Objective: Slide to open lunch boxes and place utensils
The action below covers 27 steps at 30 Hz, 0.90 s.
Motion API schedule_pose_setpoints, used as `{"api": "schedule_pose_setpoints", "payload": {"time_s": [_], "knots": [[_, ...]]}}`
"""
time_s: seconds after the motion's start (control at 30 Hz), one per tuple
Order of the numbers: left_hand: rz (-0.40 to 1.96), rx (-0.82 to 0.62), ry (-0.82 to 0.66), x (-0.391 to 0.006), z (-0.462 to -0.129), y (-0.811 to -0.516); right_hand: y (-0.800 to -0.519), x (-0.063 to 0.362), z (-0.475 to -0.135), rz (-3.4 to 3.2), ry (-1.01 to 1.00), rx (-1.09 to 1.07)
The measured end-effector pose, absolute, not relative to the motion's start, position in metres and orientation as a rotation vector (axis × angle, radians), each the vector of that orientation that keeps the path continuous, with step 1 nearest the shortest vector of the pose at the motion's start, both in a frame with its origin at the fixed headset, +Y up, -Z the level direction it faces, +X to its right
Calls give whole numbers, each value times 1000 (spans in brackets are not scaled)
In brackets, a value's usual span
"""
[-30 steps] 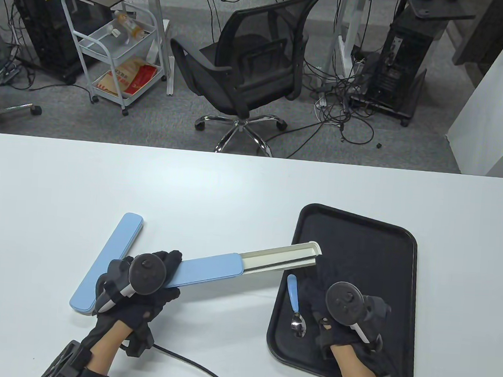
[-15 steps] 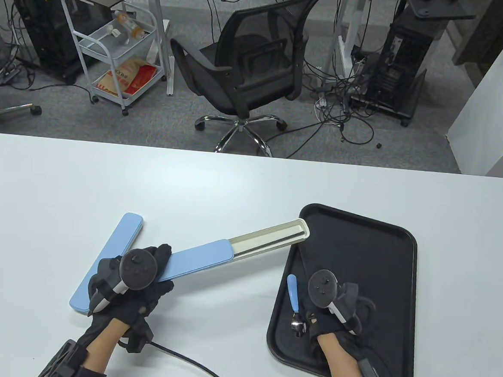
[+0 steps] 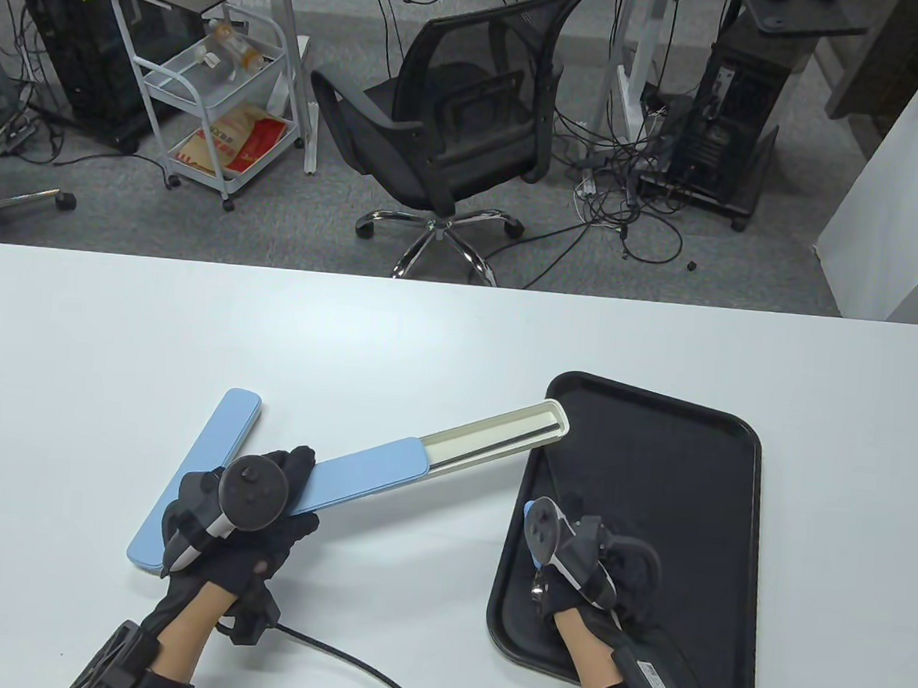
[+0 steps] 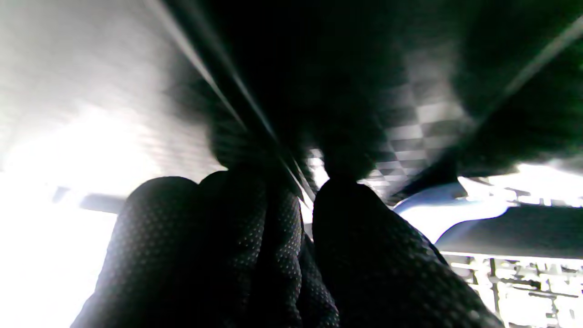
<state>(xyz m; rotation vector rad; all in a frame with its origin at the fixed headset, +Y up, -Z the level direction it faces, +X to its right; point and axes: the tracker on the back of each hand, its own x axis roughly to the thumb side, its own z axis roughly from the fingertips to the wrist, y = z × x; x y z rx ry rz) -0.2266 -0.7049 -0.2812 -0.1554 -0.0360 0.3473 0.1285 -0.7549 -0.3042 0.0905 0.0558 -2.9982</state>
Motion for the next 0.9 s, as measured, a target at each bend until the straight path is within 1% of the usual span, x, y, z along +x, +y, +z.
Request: {"api": "schedule_pose_setpoints", "payload": {"time_s": [0.13,0.3,0.47,0.5,0.6,0.77,0.9], "knots": [[342,-157,-41,-226,-281,-705,-757,123,-304,-2940,89,81],[349,-168,-41,-227,-280,-705,-757,129,-305,-2964,92,126],[338,-180,-42,-226,-281,-708,-756,153,-306,-3117,83,250],[336,-181,-43,-226,-280,-708,-756,158,-307,-3156,56,238],[338,-179,-48,-226,-281,-708,-752,172,-307,-3238,20,330],[348,-144,-50,-226,-280,-705,-735,199,-307,-3389,81,482],[361,-141,-49,-227,-281,-706,-730,217,-307,-3446,31,573]]}}
